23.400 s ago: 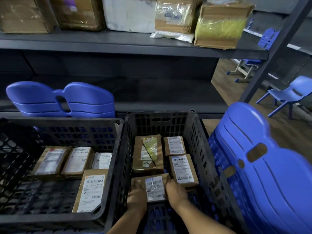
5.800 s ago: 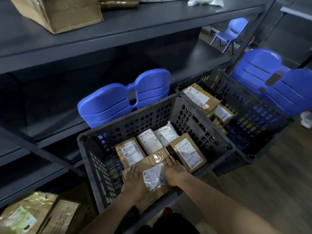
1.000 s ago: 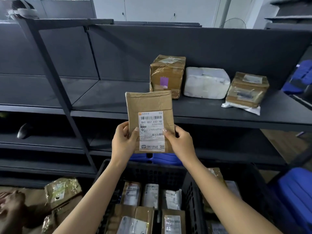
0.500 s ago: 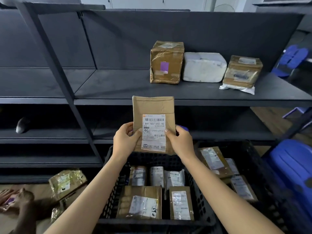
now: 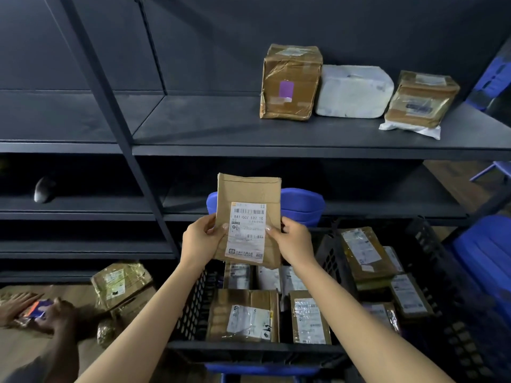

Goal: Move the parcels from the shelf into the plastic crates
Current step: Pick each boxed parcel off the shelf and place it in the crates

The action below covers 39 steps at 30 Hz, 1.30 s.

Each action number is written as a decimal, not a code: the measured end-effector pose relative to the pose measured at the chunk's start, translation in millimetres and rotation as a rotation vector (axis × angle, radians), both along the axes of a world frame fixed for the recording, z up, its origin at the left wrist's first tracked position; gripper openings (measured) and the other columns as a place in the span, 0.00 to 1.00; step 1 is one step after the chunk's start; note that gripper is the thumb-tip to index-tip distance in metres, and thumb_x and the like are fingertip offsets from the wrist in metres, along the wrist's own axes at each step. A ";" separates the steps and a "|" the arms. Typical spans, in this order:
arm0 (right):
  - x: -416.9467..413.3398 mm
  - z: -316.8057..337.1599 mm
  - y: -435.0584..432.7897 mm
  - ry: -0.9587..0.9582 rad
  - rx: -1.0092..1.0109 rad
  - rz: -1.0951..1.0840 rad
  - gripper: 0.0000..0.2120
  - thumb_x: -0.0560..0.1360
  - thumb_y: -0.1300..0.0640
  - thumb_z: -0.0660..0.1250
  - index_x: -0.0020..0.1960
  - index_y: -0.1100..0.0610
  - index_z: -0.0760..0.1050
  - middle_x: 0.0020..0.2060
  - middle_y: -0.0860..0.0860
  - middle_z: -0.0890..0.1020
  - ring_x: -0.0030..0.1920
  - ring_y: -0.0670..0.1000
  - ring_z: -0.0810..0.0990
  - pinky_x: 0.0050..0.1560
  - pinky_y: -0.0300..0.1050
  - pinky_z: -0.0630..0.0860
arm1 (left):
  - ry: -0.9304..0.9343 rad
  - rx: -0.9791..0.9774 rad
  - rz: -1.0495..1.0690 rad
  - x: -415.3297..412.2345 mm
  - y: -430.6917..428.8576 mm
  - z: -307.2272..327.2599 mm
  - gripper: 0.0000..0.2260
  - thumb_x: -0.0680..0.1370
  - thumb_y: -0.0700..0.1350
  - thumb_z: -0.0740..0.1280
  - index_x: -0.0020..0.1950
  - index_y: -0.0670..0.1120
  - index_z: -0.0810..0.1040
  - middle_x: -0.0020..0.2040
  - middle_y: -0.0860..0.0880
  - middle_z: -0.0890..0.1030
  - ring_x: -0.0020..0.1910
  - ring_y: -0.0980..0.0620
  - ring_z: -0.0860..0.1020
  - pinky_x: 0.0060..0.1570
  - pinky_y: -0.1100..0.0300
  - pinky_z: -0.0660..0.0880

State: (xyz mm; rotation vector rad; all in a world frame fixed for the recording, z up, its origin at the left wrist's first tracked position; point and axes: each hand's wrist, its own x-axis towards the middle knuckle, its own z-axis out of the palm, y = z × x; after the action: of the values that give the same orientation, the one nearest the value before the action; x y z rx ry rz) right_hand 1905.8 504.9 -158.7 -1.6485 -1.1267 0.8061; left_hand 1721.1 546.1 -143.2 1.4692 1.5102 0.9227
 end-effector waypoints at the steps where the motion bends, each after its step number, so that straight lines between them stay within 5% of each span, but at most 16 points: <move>1: -1.5 -3.4 2.1 -0.003 -0.017 0.005 0.11 0.76 0.59 0.68 0.58 0.56 0.79 0.46 0.43 0.80 0.43 0.35 0.76 0.42 0.28 0.70 | 0.007 -0.004 0.007 -1.8 0.6 -3.6 0.16 0.76 0.46 0.70 0.63 0.47 0.78 0.54 0.51 0.83 0.54 0.53 0.81 0.57 0.53 0.77; 7: -15.8 -38.2 12.8 -0.021 -0.117 0.030 0.09 0.76 0.57 0.67 0.56 0.54 0.80 0.48 0.46 0.84 0.49 0.46 0.81 0.52 0.44 0.78 | 0.163 -0.004 0.014 -11.1 0.2 -29.0 0.10 0.77 0.45 0.67 0.58 0.47 0.81 0.45 0.53 0.83 0.47 0.52 0.81 0.42 0.61 0.73; 11: -31.4 -72.2 17.8 -0.018 -0.238 0.038 0.09 0.76 0.56 0.67 0.55 0.55 0.80 0.50 0.49 0.85 0.50 0.49 0.82 0.51 0.45 0.77 | 0.296 -0.047 0.054 -18.7 1.1 -54.3 0.08 0.76 0.43 0.68 0.53 0.45 0.82 0.37 0.53 0.79 0.38 0.54 0.75 0.34 0.60 0.69; 16: -47.2 -109.4 26.5 -0.077 -0.368 0.073 0.11 0.77 0.54 0.66 0.56 0.57 0.79 0.52 0.50 0.84 0.49 0.49 0.80 0.42 0.40 0.69 | 0.391 -0.159 0.050 -29.2 14.0 -93.7 0.10 0.76 0.41 0.66 0.56 0.43 0.81 0.48 0.43 0.84 0.47 0.42 0.80 0.40 0.57 0.69; 21: -54.5 -140.4 40.6 -0.090 -0.441 0.100 0.15 0.79 0.54 0.64 0.64 0.58 0.75 0.59 0.52 0.80 0.60 0.55 0.78 0.54 0.43 0.72 | 0.426 -0.227 0.031 -28.8 29.1 -123.8 0.13 0.76 0.42 0.65 0.60 0.44 0.77 0.50 0.45 0.83 0.45 0.46 0.78 0.40 0.59 0.68; 28: -63.6 -176.7 56.1 -0.114 -0.515 0.123 0.20 0.78 0.52 0.65 0.68 0.57 0.73 0.63 0.50 0.78 0.63 0.53 0.76 0.62 0.45 0.73 | 0.496 -0.257 0.026 -29.8 39.6 -165.8 0.13 0.77 0.42 0.64 0.61 0.43 0.75 0.51 0.44 0.82 0.48 0.46 0.79 0.41 0.58 0.70; 32: -67.1 -196.4 61.2 -0.132 -0.518 0.154 0.17 0.78 0.50 0.65 0.65 0.53 0.75 0.60 0.48 0.81 0.59 0.50 0.79 0.58 0.46 0.75 | 0.516 -0.254 0.045 -33.0 42.7 -186.2 0.12 0.78 0.41 0.63 0.60 0.42 0.75 0.51 0.45 0.82 0.44 0.48 0.78 0.39 0.58 0.70; 39: -68.7 -215.0 68.7 -0.189 -0.503 0.161 0.14 0.77 0.51 0.65 0.61 0.54 0.77 0.57 0.49 0.82 0.56 0.51 0.80 0.51 0.40 0.74 | 0.514 -0.249 0.071 -38.2 46.3 -215.9 0.14 0.78 0.39 0.64 0.63 0.41 0.73 0.54 0.43 0.82 0.53 0.44 0.80 0.44 0.57 0.74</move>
State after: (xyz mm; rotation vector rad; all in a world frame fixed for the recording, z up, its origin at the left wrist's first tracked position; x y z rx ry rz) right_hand 1837.1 573.6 -373.6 -2.1012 -1.2696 1.1229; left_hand 1682.9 592.3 -359.0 1.5433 1.9754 0.3828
